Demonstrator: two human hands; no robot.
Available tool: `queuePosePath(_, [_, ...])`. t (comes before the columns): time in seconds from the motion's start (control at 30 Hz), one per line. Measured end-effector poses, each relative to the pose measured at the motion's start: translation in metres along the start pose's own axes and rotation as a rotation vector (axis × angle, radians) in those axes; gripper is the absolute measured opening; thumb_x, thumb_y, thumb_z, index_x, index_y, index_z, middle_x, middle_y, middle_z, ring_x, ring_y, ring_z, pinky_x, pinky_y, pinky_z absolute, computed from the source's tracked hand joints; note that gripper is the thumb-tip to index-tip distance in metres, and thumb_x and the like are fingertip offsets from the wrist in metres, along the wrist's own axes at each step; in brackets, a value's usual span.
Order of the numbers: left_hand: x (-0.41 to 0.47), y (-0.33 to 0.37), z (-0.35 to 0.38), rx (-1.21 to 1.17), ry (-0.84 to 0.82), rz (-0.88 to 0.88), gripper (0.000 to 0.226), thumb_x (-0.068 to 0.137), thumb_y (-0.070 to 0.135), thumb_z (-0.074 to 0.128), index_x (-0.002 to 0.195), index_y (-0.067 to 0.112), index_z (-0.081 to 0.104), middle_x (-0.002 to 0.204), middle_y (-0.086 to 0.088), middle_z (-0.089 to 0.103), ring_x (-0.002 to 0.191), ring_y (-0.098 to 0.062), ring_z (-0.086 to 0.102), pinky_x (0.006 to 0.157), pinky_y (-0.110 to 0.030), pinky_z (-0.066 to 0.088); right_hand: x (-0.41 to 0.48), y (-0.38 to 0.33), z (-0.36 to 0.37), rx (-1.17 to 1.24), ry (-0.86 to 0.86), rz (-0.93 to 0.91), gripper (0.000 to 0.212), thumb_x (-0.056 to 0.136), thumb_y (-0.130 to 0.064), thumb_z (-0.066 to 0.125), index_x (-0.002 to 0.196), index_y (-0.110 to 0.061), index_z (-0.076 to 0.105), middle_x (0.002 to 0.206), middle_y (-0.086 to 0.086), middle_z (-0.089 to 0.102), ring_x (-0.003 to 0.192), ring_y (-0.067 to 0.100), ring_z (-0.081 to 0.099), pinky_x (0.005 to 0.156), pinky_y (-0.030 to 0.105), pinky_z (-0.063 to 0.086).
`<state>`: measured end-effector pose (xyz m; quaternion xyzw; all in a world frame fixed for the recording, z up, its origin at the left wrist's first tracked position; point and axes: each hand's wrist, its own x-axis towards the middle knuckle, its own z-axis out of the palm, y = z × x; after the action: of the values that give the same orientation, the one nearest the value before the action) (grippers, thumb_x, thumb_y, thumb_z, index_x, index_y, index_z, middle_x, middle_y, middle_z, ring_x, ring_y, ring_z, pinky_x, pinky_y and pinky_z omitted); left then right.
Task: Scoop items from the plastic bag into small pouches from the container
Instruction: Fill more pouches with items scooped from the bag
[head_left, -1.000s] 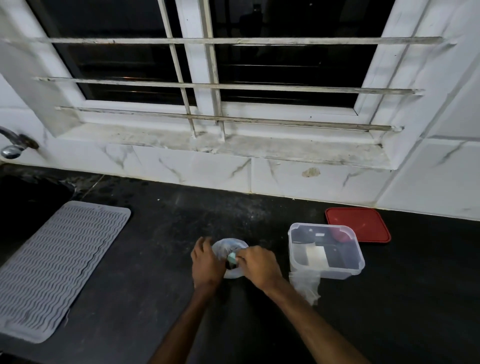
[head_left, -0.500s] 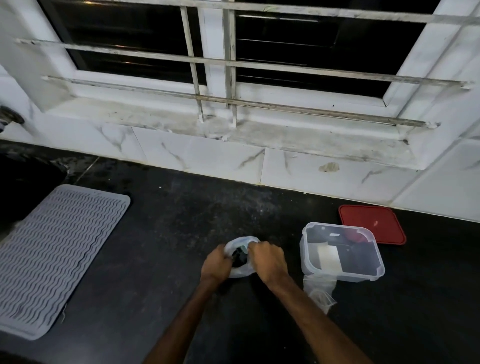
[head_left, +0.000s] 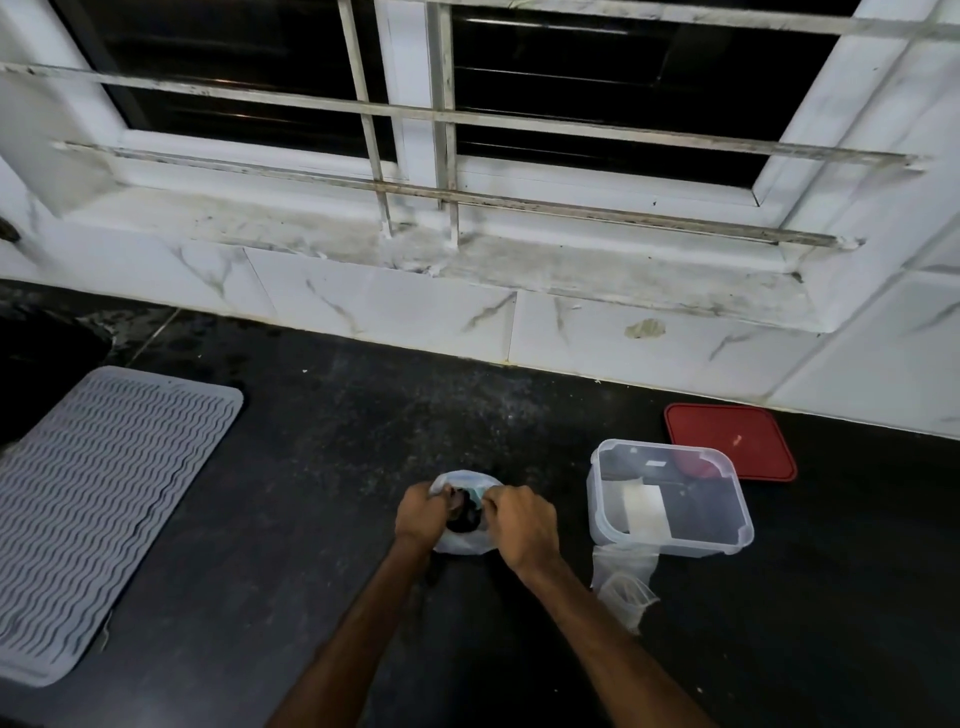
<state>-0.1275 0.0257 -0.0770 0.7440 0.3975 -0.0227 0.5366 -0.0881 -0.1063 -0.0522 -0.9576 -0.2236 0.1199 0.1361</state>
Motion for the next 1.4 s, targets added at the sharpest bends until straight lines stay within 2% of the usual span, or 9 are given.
queuePosePath(0.1, [-0.003,0.008,0.003,-0.043,-0.028,-0.022,0.023,0.091,0.022,0.057,0.094,0.004,0.071,0.092,-0.012,0.07,0.094,-0.031,0.067,0.087,-0.044,0.056,-0.004,-0.001,0.004,0.103,0.043,0.074,0.021,0.097,-0.028,0.05,0.101,-0.023,0.07,0.101,-0.002,0.072,0.095,0.017,0.067,0.077,0.03,0.05])
queuePosePath(0.23, [0.002,0.01,0.002,-0.035,-0.044,-0.06,0.029,0.097,0.018,0.054,0.107,-0.005,0.068,0.106,-0.016,0.068,0.105,-0.031,0.064,0.095,-0.041,0.051,-0.005,-0.001,0.008,0.199,0.046,0.168,0.023,0.096,-0.033,0.052,0.103,-0.024,0.071,0.103,-0.003,0.072,0.097,0.015,0.065,0.078,0.028,0.05])
queuePosePath(0.4, [-0.001,0.008,-0.005,0.01,-0.051,0.072,0.018,0.091,0.019,0.064,0.091,0.002,0.072,0.089,-0.014,0.073,0.088,-0.028,0.07,0.083,-0.042,0.056,-0.005,-0.001,0.008,0.294,0.037,0.254,0.022,0.095,-0.029,0.054,0.097,-0.021,0.074,0.097,-0.003,0.073,0.092,0.013,0.067,0.066,0.02,0.04])
queuePosePath(0.57, [-0.003,0.005,-0.002,-0.092,-0.013,0.048,0.014,0.091,0.014,0.065,0.08,0.007,0.068,0.076,-0.009,0.07,0.084,-0.029,0.069,0.074,-0.036,0.056,-0.006,-0.002,0.011,0.374,0.008,0.33,0.022,0.092,-0.03,0.056,0.098,-0.022,0.075,0.099,-0.002,0.074,0.092,0.016,0.068,0.071,0.024,0.048])
queuePosePath(0.77, [-0.003,0.005,0.003,-0.158,0.008,-0.016,0.02,0.098,0.011,0.05,0.104,0.002,0.067,0.095,-0.011,0.067,0.091,-0.025,0.063,0.079,-0.031,0.046,-0.006,-0.005,0.015,0.432,0.006,0.345,0.02,0.09,-0.031,0.059,0.095,-0.021,0.076,0.097,-0.004,0.074,0.09,0.013,0.068,0.073,0.026,0.054])
queuePosePath(0.97, [0.004,0.002,0.003,0.098,-0.072,0.066,0.026,0.1,0.015,0.049,0.115,0.0,0.064,0.116,-0.017,0.067,0.11,-0.03,0.062,0.083,-0.025,0.041,-0.002,0.001,0.013,0.503,-0.016,0.391,0.021,0.09,-0.03,0.061,0.1,-0.022,0.077,0.1,-0.001,0.075,0.092,0.017,0.068,0.072,0.025,0.05])
queuePosePath(1.13, [0.008,0.0,-0.003,0.144,-0.12,0.077,0.029,0.099,0.022,0.051,0.107,-0.001,0.067,0.107,-0.019,0.07,0.103,-0.037,0.065,0.092,-0.042,0.053,-0.002,0.001,0.012,0.512,-0.029,0.419,0.024,0.089,-0.033,0.059,0.103,-0.023,0.076,0.101,-0.002,0.075,0.092,0.016,0.069,0.077,0.029,0.056])
queuePosePath(1.27, [0.01,-0.002,-0.007,0.237,-0.15,0.051,0.03,0.097,0.027,0.057,0.115,0.005,0.065,0.116,-0.008,0.067,0.107,-0.023,0.063,0.086,-0.025,0.044,-0.002,-0.001,0.012,0.504,-0.018,0.418,0.023,0.09,-0.032,0.059,0.102,-0.023,0.076,0.099,-0.002,0.075,0.09,0.016,0.069,0.075,0.028,0.054])
queuePosePath(1.4, [0.005,0.002,-0.008,0.095,-0.155,0.085,0.025,0.094,0.028,0.061,0.108,0.008,0.066,0.102,-0.009,0.07,0.096,-0.023,0.067,0.082,-0.033,0.053,-0.003,0.002,0.011,0.513,-0.042,0.394,0.02,0.091,-0.03,0.06,0.098,-0.021,0.077,0.094,-0.003,0.075,0.085,0.012,0.068,0.07,0.024,0.052])
